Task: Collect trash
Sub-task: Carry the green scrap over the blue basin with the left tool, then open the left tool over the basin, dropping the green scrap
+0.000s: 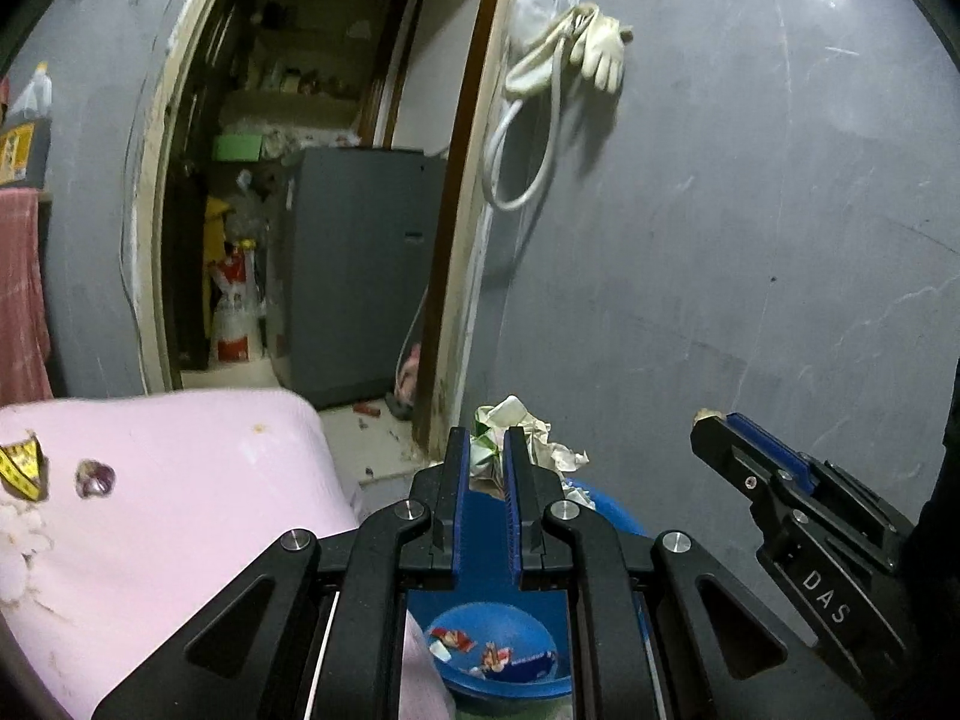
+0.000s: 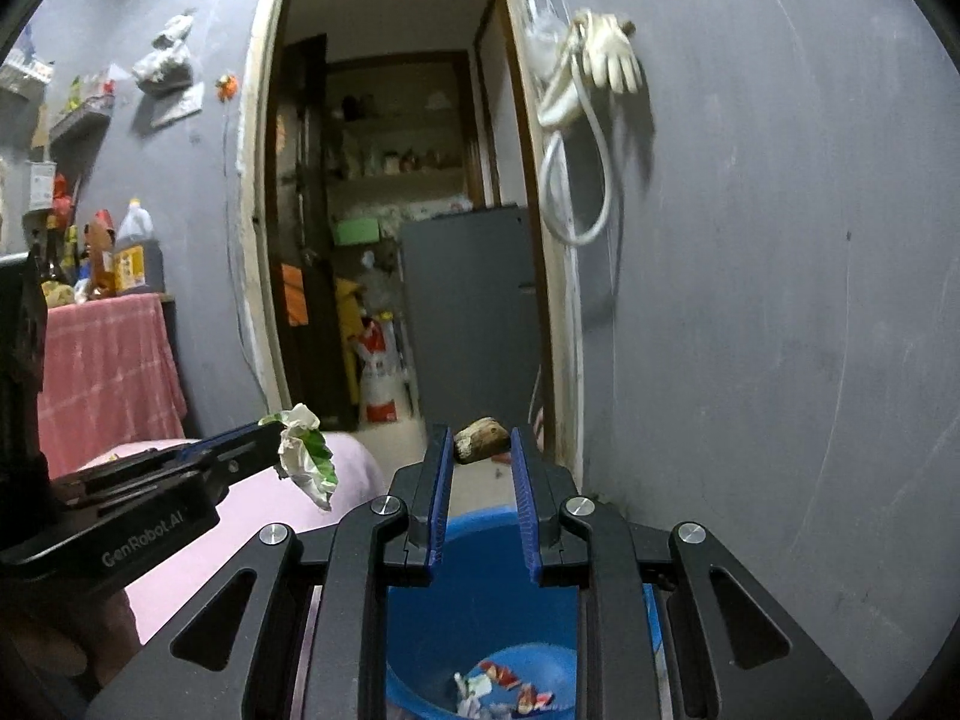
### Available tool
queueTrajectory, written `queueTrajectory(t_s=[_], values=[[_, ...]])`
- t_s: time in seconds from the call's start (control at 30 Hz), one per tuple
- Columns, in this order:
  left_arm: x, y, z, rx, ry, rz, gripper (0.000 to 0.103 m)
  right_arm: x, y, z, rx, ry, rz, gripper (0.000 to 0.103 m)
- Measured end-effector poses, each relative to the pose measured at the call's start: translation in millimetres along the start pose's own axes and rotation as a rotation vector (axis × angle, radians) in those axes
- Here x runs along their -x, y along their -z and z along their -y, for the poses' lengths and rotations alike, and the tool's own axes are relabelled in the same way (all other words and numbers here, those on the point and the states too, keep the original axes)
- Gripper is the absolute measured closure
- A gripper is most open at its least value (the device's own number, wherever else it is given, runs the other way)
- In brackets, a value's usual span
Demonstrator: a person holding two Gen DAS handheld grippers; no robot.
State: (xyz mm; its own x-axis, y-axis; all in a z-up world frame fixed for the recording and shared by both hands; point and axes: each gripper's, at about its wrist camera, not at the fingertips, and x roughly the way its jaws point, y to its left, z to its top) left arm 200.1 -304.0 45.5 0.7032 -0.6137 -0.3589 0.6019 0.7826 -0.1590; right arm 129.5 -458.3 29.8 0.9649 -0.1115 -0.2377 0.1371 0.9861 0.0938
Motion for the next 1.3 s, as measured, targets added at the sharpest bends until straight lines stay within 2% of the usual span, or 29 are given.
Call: queueTrajectory(t_s=[0.23, 0.33, 0.83, 0.9, 0.97, 1.3], values=[[-24, 14, -9, 0.018, -0.020, -0.064, 0.095, -27, 12, 16, -0.088, -0.010, -0.145, 0.085], [-31, 18, -12, 0.031, -0.016, -0.084, 0.095, -33, 15, 19, -0.099, 0.001, -0.172, 0.085], [-57, 27, -23, 0.074, 0.013, -0.187, 0.094, -47, 19, 18, -0.109, 0.018, -0.236, 0.084], [-59, 27, -24, 0.073, 0.014, -0.198, 0.094, -48, 20, 19, -0.116, 0.023, -0.245, 0.081], [-60, 28, -24, 0.071, 0.012, -0.205, 0.092, -48, 19, 19, -0.120, 0.027, -0.244, 0.070], [-62, 30, -26, 0.077, 0.013, -0.216, 0.087, -45, 16, 25, -0.139, 0.049, -0.222, 0.064]])
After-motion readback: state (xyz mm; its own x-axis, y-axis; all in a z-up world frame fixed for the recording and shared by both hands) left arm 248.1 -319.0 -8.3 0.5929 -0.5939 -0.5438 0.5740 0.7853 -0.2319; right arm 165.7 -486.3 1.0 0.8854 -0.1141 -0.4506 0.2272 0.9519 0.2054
